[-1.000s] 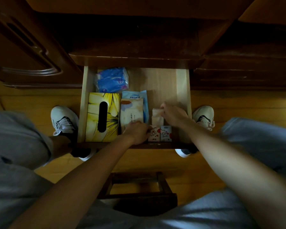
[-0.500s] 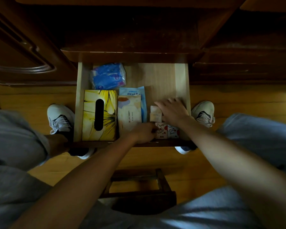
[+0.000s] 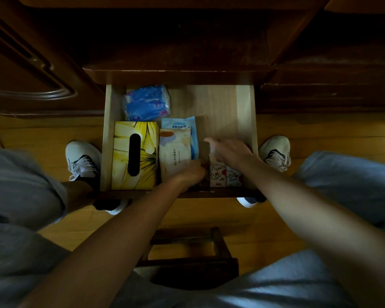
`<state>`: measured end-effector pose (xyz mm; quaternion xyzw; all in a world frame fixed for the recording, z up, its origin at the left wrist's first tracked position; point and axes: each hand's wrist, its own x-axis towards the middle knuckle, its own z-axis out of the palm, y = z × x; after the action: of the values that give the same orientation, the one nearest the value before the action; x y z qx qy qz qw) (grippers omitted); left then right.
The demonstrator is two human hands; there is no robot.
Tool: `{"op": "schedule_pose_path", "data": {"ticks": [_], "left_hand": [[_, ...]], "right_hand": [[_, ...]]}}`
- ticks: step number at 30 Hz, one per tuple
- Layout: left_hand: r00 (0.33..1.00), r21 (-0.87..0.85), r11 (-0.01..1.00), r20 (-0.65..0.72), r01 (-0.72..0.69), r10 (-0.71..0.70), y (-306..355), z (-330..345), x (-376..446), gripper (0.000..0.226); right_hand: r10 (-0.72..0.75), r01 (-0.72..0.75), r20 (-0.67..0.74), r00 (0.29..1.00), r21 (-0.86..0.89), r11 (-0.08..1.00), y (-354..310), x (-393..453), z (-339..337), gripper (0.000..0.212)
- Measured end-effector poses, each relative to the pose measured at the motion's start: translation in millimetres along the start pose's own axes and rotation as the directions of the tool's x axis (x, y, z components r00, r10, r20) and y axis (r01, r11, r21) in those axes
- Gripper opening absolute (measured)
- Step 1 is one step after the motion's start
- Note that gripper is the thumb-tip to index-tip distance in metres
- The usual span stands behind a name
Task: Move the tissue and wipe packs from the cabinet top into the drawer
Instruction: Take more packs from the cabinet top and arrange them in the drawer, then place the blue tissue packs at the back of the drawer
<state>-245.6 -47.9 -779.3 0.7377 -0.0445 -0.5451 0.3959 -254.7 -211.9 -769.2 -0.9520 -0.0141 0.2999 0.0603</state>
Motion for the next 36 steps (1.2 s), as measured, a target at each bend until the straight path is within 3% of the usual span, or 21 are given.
{"op": "schedule_pose_path", "data": {"ticks": [2, 7, 10, 13, 15, 18, 20, 22, 24, 26, 27, 28, 30, 32, 34, 36], "left_hand": [[1.0, -0.029, 1.0, -0.009, 0.003, -0.004, -0.3, 0.0, 0.9, 0.024], [0.998, -0.017, 0.999, -0.049, -0.035, 0.035, 2.2, -2.4, -5.7, 0.022], [0.989, 0.046, 0.995, -0.109, -0.092, 0.096, 15.4, -17.1, -20.1, 0.022], [0.933, 0.223, 0.957, -0.264, -0.186, 0.243, 52.5, -54.0, -48.2, 0.029], [0.789, 0.406, 0.876, -0.433, -0.261, 0.436, 88.7, -84.1, -82.3, 0.031], [0.463, 0.602, 0.718, -0.555, -0.35, 0.691, 145.8, -124.8, -147.5, 0.033], [0.224, 0.737, 0.556, -0.509, -0.384, 0.831, 181.9, -146.3, -188.9, 0.032], [0.009, 0.846, 0.402, -0.426, -0.35, 0.905, 217.9, -165.4, -227.3, 0.029], [-0.153, 0.906, 0.304, -0.359, -0.293, 0.921, 255.2, -182.4, -260.7, 0.026], [-0.243, 0.929, 0.284, -0.34, -0.239, 0.908, 292.3, -196.5, -287.1, 0.023], [-0.24, 0.928, 0.303, -0.352, -0.219, 0.905, 310.3, -202.9, -296.3, 0.022], [-0.21, 0.923, 0.329, -0.368, -0.2, 0.906, 326.7, -209.1, -301.8, 0.022], [-0.124, 0.918, 0.363, -0.383, -0.16, 0.915, 353.3, -221.5, -303.4, 0.022], [-0.062, 0.919, 0.37, -0.381, -0.132, 0.923, 374.9, -234.2, -297.0, 0.024], [0.0, 0.916, 0.381, -0.384, -0.126, 0.924, 396.8, -246.5, -284.9, 0.029], [0.079, 0.908, 0.404, -0.397, -0.111, 0.914, 420.7, -259.2, -268.8, 0.037]], "right_hand": [[0.039, -0.039, -0.028, 0.999, -0.011, 0.999, 2.4, -0.6, 0.1, 0.072], [0.117, -0.14, -0.105, 0.988, -0.25, 0.958, 5.3, -4.5, -3.4, 0.065], [0.107, -0.143, -0.248, 0.963, -0.132, 0.981, 1.1, -11.8, -29.9, 0.058], [0.119, -0.11, -0.486, 0.866, 0.047, 0.993, -0.1, -28.7, -84.1, 0.044], [0.135, -0.085, -0.603, 0.786, 0.11, 0.99, 1.4, -46.7, -130.0, 0.033], [0.147, -0.014, -0.745, 0.651, 0.181, 0.983, -0.2, -81.5, -203.0, 0.024], [0.122, 0.069, -0.865, 0.486, 0.177, 0.982, -5.3, -108.8, -252.6, 0.022], [0.058, 0.157, -0.961, 0.27, 0.103, 0.982, -13.1, -136.0, -301.1, 0.02], [-0.036, 0.175, -0.997, 0.064, -0.024, 0.984, -22.1, -158.9, -346.4, 0.019], [-0.111, 0.121, -0.993, -0.048, -0.116, 0.986, -30.5, -173.5, -389.2, 0.021], [-0.132, 0.08, -0.99, -0.055, -0.137, 0.987, -33.3, -177.2, -409.5, 0.023], [-0.128, 0.038, -0.992, -0.009, -0.128, 0.991, -34.5, -178.0, -427.2, 0.025], [-0.009, -0.059, -0.97, 0.241, -0.024, 0.998, -30.0, -172.8, -455.6, 0.032], [0.114, -0.155, -0.858, 0.5, 0.041, 0.987, -21.3, -164.4, -473.8, 0.042], [0.069, -0.201, -0.828, 0.556, -0.054, 0.978, -10.6, -152.6, -483.1, 0.05], [0.017, -0.188, -0.846, 0.532, -0.098, 0.977, -3.9, -142.5, -495.9, 0.051]]}}
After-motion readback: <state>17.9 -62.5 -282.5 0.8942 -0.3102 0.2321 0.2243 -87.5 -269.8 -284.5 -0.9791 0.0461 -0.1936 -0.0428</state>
